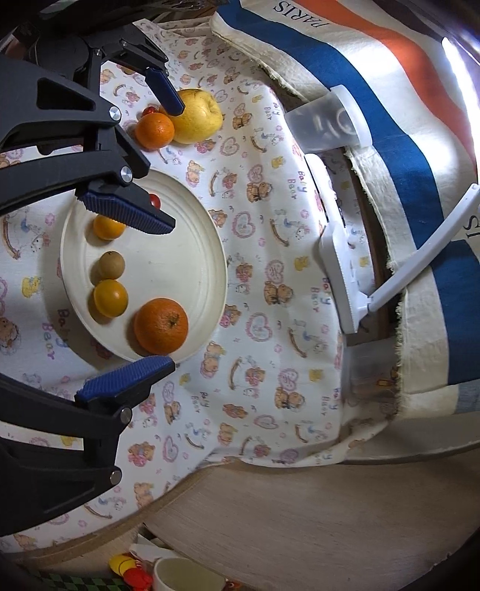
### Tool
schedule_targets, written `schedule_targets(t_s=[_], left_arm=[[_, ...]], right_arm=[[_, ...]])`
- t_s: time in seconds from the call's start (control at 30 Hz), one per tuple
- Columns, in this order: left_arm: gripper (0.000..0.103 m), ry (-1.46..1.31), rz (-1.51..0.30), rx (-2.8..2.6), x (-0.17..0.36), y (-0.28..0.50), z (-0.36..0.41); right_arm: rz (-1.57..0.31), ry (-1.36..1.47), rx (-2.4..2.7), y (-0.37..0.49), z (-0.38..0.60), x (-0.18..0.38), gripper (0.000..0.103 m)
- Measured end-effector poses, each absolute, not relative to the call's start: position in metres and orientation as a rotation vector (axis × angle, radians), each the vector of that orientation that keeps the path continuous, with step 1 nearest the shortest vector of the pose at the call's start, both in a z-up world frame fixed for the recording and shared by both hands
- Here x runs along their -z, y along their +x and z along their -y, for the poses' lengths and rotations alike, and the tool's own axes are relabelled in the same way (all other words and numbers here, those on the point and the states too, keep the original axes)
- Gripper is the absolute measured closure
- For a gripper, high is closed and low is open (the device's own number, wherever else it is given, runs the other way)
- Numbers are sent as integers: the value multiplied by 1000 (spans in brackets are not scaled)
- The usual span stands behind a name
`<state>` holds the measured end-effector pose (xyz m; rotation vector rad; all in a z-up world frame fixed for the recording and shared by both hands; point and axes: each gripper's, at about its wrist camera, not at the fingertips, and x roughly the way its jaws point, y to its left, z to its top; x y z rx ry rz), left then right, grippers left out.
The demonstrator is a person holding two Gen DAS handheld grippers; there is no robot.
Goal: Organize fruits
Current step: 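Withdraw both open grippers from the plate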
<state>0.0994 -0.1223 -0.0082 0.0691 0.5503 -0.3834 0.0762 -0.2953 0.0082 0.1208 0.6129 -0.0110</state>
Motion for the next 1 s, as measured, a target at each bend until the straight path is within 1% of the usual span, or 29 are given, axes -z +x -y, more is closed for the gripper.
schedule_targets(t_s=[0.27, 0.43, 0.57, 0.67, 0.87, 1.0], left_arm=[[5, 20, -489, 357, 3, 95, 114], [5, -18, -396, 352, -3, 84, 104], [5, 65, -332, 369, -7, 74, 110], [5, 61, -314, 337, -9, 74, 105], [5, -55, -272, 255, -20, 68, 66], [5, -47, -245, 142, -35, 59, 38]], right_arm=[[-549, 116, 26, 70, 297, -14, 33], [-474, 40, 34, 67, 293, -19, 33], [-429, 91, -22, 64, 299, -23, 33], [-418, 133, -43, 63, 305, -26, 33], [-347, 103, 3, 54, 306, -35, 33], [-308, 127, -28, 49, 307, -37, 33]])
